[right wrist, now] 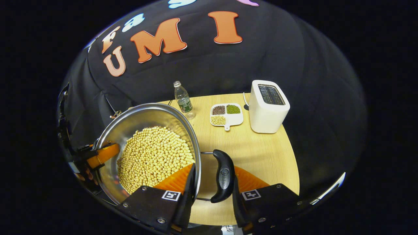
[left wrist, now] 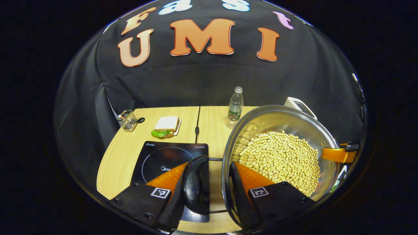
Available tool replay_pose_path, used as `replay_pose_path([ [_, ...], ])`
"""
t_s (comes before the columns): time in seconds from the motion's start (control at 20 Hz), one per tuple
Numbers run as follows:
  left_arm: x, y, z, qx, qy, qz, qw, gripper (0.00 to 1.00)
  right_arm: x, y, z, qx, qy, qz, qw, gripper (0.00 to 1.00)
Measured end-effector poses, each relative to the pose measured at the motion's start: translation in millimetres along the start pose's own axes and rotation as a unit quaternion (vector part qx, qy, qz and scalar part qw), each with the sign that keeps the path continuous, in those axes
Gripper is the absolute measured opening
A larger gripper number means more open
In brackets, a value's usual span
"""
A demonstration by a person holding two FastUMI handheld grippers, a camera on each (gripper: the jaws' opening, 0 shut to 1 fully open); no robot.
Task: First push the handle of the pot to place it horizontally, then grasp the pot with both hands and set it on the induction cooktop.
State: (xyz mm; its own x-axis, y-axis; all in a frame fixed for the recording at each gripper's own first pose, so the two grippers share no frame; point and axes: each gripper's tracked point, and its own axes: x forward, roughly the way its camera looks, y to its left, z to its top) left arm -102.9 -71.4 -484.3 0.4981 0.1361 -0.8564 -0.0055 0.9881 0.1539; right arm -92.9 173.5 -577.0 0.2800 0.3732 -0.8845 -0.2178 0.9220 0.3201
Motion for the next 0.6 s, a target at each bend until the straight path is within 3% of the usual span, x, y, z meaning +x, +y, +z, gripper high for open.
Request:
replay_pose_path([
  [0.5,22.0,-2.6,7.0,0.023,-0.005,-0.045,0.999,0.74,-3.2,8.4,-10.4,0.03,-0.011,-0.045,0.998,0.53],
  [0.55,21.5,-3.2,8.2,0.023,-0.006,-0.044,0.999,0.74,-3.4,8.2,-11.6,0.032,-0.012,-0.047,0.998,0.48],
  [0.6,22.0,-4.5,5.5,0.022,-0.008,-0.044,0.999,0.74,-1.9,8.4,-12.7,0.033,-0.014,-0.049,0.998,0.53],
])
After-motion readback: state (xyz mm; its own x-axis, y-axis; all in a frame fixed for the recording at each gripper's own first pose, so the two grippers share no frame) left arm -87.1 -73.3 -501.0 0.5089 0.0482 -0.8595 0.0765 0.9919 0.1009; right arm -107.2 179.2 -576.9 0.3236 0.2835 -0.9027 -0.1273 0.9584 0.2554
